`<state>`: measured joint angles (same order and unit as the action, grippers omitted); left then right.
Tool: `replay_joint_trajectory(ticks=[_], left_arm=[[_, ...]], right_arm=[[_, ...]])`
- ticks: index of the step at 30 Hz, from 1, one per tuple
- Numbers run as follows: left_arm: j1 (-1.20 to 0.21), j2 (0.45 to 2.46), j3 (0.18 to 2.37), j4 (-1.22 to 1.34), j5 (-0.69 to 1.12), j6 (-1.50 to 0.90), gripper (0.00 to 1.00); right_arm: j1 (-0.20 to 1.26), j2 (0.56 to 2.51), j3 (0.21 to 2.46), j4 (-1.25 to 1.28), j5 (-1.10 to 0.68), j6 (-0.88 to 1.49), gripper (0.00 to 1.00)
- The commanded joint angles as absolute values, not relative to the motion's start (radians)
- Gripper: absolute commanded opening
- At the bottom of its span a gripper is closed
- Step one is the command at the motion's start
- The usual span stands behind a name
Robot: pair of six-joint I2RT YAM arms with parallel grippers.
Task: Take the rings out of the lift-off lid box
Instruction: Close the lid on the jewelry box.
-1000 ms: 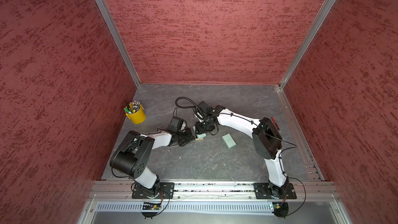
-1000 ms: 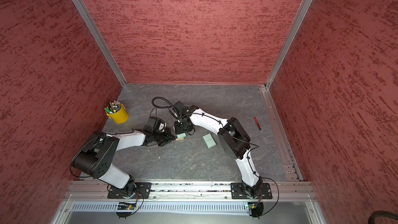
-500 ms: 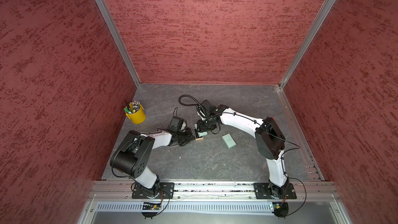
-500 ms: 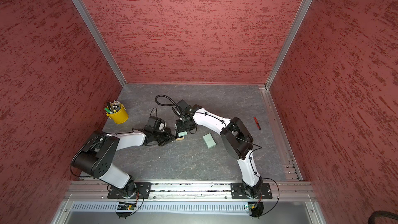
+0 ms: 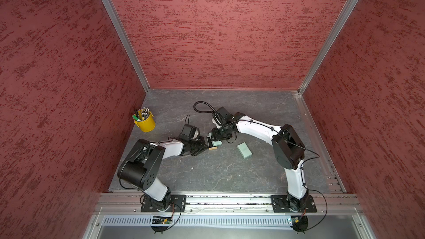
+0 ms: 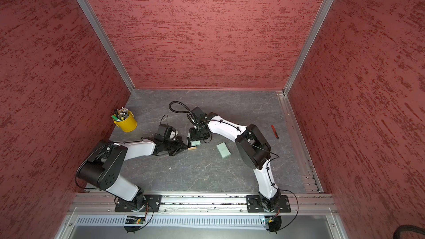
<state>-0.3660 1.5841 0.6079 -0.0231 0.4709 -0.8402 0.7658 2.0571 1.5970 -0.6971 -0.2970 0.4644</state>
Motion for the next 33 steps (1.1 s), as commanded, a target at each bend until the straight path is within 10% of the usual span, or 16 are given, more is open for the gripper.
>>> replay_joint_trajectory(ticks=[1,33], left_arm=[[-0.373,1.599,0.618,-0.026,0.46,-0.823,0.0],[-0.372,1.611,0.621,0.0,0.47,-0.825,0.0]], right_arm=[[0.764,2.062,1.582,-0.66,-0.321,0.477,0.49],[0.764,2.097,1.565,-0.629,-0.36,0.485,0.49]])
